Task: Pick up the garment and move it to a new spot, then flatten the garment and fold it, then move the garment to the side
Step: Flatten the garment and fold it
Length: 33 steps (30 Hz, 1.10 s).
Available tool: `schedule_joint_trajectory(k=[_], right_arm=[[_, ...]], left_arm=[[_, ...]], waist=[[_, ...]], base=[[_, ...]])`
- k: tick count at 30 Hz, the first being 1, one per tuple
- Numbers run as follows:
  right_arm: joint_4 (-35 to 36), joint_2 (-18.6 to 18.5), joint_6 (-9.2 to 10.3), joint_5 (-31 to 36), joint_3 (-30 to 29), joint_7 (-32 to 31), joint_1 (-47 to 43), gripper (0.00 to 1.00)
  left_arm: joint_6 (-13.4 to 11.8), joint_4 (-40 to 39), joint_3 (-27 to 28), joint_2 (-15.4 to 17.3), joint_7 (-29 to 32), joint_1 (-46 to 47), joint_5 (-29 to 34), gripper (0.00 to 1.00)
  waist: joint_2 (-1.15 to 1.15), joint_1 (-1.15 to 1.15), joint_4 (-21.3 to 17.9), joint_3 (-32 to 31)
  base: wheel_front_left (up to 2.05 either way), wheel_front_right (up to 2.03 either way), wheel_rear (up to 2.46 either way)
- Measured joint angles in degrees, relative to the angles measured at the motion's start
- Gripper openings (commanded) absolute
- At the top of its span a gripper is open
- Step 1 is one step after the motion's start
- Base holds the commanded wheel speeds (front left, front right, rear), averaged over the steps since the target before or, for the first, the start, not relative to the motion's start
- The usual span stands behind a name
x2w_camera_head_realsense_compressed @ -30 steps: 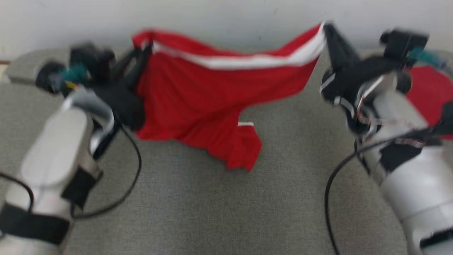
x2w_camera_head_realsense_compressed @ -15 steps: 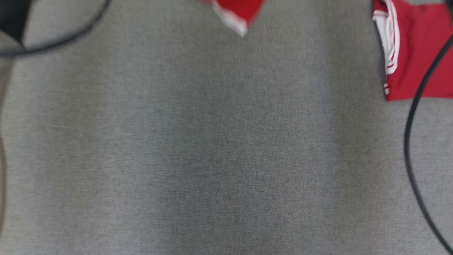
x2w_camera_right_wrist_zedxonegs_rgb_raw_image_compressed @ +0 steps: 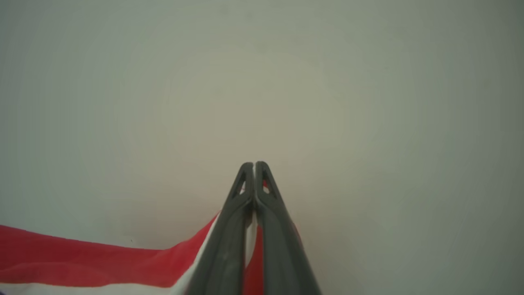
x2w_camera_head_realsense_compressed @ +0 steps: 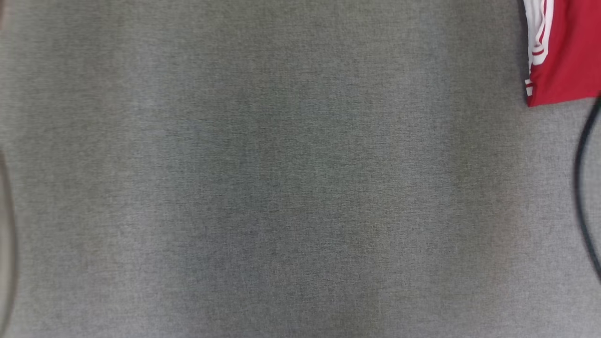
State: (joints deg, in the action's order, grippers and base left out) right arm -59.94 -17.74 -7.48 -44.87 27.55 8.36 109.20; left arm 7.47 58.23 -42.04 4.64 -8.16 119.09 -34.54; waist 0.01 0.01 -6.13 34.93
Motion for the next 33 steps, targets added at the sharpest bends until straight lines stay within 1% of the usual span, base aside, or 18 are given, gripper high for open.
schedule_joint_trajectory(k=[2,5,6,8,9,10,12,15,17,20,24,28,33], right_arm=[[0.92,0.16,0.00,-0.66,1.49,0.92,-2.60,0.00],[3.49,0.29,0.00,-1.80,4.00,2.78,-8.00,0.00],[3.49,0.29,0.00,-1.80,4.00,2.78,-8.00,0.00],[5.70,0.01,0.00,-3.23,5.55,3.80,-11.87,0.00],[7.94,-0.56,0.00,-4.57,7.11,4.44,-16.22,0.00],[7.94,-0.56,0.00,-4.57,7.11,4.44,-16.22,0.00],[10.22,-1.13,0.00,-5.79,8.51,4.99,-20.80,0.00],[14.02,-2.08,0.00,-7.37,10.66,5.50,-27.93,0.00],[16.68,-2.81,0.00,-8.39,11.62,5.82,-32.68,0.00],[20.56,-4.39,0.00,-9.09,12.57,6.13,-39.42,0.00],[25.63,-5.91,-0.01,-9.13,13.26,6.31,-49.12,0.00],[30.11,-6.71,0.00,-9.31,12.36,6.37,-59.09,0.00],[34.49,-7.24,0.00,-8.82,10.84,6.12,-70.82,0.00]], left_arm=[[0.00,1.10,-0.74,-0.10,-1.63,-2.50,-1.49,0.00],[0.00,1.15,-3.75,0.54,-3.54,-7.47,-1.48,0.00],[0.00,1.15,-3.75,0.54,-3.54,-7.47,-1.48,0.00],[0.00,0.65,-4.31,1.04,-4.95,-11.06,-1.96,0.00],[0.00,-0.15,-5.20,2.32,-5.66,-15.32,-2.14,0.00],[0.00,-0.15,-5.20,2.32,-5.66,-15.32,-2.14,0.00],[0.00,-1.49,-5.32,3.77,-6.28,-19.50,-2.15,0.00],[-0.96,-4.66,-4.47,5.11,-6.60,-26.44,-2.81,0.00],[-1.98,-7.84,-3.60,5.91,-6.77,-31.21,-3.33,0.00],[-4.31,-14.61,-1.68,7.77,-6.79,-38.82,-3.88,0.00],[-7.48,-23.36,0.40,9.92,-6.78,-51.18,-5.22,0.00],[-11.13,-31.92,2.25,12.83,-6.79,-62.99,-6.44,0.00],[-15.60,-41.23,3.00,15.35,-6.79,-76.16,-8.26,0.00]], waist=[[0.00,0.00,-0.28,-0.11],[0.00,0.00,-0.44,-1.01],[0.00,0.00,-0.44,-1.01],[0.00,-0.01,-0.43,-1.95],[-0.01,-0.02,-0.42,-3.08],[-0.01,-0.02,-0.42,-3.08],[-0.01,-0.02,-0.41,-4.33],[-0.01,-0.02,-0.33,-6.34],[-0.01,-0.02,-0.24,-7.79],[-0.02,-0.02,0.02,-10.02],[-0.02,-0.03,0.44,-13.01],[-0.03,-0.03,0.74,-15.99],[-0.02,-0.03,0.93,-19.36]], base=[[0.00,0.00,0.00],[0.00,0.00,0.00],[0.00,0.00,0.00],[0.00,0.00,0.00],[0.00,0.00,0.00],[0.00,0.00,0.00],[0.00,0.00,0.00],[0.00,0.00,0.00],[0.00,0.00,0.00],[0.00,0.00,0.00],[0.00,0.00,0.00],[0.00,0.00,0.00],[0.00,0.00,0.00]])
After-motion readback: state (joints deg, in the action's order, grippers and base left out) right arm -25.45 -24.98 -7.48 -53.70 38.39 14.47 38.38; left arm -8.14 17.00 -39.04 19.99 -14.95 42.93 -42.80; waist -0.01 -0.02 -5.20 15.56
